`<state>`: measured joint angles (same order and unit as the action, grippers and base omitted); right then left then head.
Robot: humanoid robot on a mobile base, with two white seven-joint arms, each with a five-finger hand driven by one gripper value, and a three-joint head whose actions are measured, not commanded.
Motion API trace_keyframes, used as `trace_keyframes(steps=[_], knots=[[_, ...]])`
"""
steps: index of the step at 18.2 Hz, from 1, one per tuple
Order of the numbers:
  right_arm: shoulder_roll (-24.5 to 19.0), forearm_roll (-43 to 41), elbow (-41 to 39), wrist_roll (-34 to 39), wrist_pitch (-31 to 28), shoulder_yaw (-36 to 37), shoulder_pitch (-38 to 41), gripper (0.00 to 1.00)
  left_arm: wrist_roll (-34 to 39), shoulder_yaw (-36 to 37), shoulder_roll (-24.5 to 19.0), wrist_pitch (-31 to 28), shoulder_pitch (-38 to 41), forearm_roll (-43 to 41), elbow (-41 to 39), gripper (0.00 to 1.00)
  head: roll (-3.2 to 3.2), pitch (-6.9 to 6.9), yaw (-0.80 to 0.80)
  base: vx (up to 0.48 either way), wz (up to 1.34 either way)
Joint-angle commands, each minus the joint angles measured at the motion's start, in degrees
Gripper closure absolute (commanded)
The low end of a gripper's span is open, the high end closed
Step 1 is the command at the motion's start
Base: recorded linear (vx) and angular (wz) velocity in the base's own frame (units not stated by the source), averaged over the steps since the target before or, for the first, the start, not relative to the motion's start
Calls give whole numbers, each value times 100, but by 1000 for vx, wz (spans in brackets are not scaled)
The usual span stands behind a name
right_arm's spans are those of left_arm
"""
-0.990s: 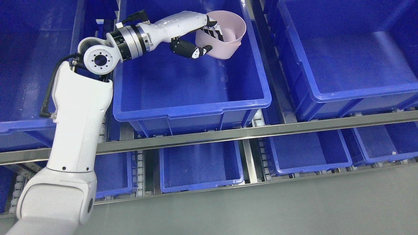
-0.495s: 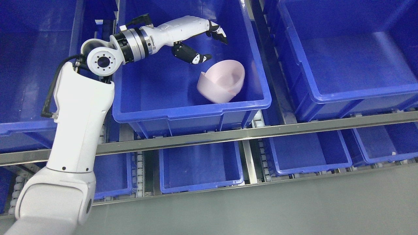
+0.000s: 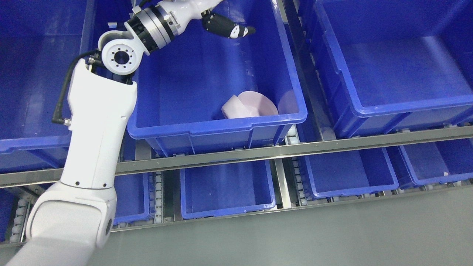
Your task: Stack pink IKEA bowls on left shelf middle
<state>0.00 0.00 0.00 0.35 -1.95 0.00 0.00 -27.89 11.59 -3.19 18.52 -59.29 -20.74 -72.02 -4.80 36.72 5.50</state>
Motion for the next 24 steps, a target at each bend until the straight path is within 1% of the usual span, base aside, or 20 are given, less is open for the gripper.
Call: trace_keyframes(steps=[1, 3, 4, 6, 9, 10, 12, 14, 17, 18, 24], knots=[[100, 0, -193, 0, -7, 62, 167, 0, 1458, 1633, 219, -1276, 295, 2876, -293, 1, 0, 0, 0, 0, 0], [100, 0, -193, 0, 2, 62, 167, 0, 1987, 2047, 219, -1630, 418, 3985, -759, 0, 0, 0, 0, 0, 0], [100, 0, -193, 0, -7, 62, 167, 0, 2172, 2144, 219, -1667, 471, 4199, -918, 0, 0, 0, 0, 0, 0], [100, 0, -193, 0, -7, 62, 167, 0, 2576, 2216, 219, -1667, 629, 4236, -1147, 0, 0, 0, 0, 0, 0], [100, 0, -193, 0, -7, 62, 167, 0, 3577, 2163, 219, -1702, 1067, 4228, -1603, 0, 0, 0, 0, 0, 0], [100, 0, -193, 0, -7, 62, 167, 0, 3728, 2076, 219, -1815, 1208, 4228, -1840, 0, 0, 0, 0, 0, 0], [100, 0, -193, 0, 2, 70, 167, 0, 3747, 1769, 219, -2088, 1472, 4228, -2271, 0, 0, 0, 0, 0, 0], [100, 0, -193, 0, 2, 62, 167, 0, 3660, 1269, 219, -2080, 1482, 4228, -2282, 0, 0, 0, 0, 0, 0], [100, 0, -193, 0, 2, 62, 167, 0, 2792, 714, 219, -2133, 1500, 4228, -2282, 0, 0, 0, 0, 0, 0], [100, 0, -193, 0, 2, 62, 167, 0, 2658, 573, 219, -2133, 1535, 4228, -2282, 0, 0, 0, 0, 0, 0], [100, 0, -193, 0, -7, 62, 167, 0, 2684, 546, 219, -2080, 1878, 4228, -2282, 0, 0, 0, 0, 1, -2]])
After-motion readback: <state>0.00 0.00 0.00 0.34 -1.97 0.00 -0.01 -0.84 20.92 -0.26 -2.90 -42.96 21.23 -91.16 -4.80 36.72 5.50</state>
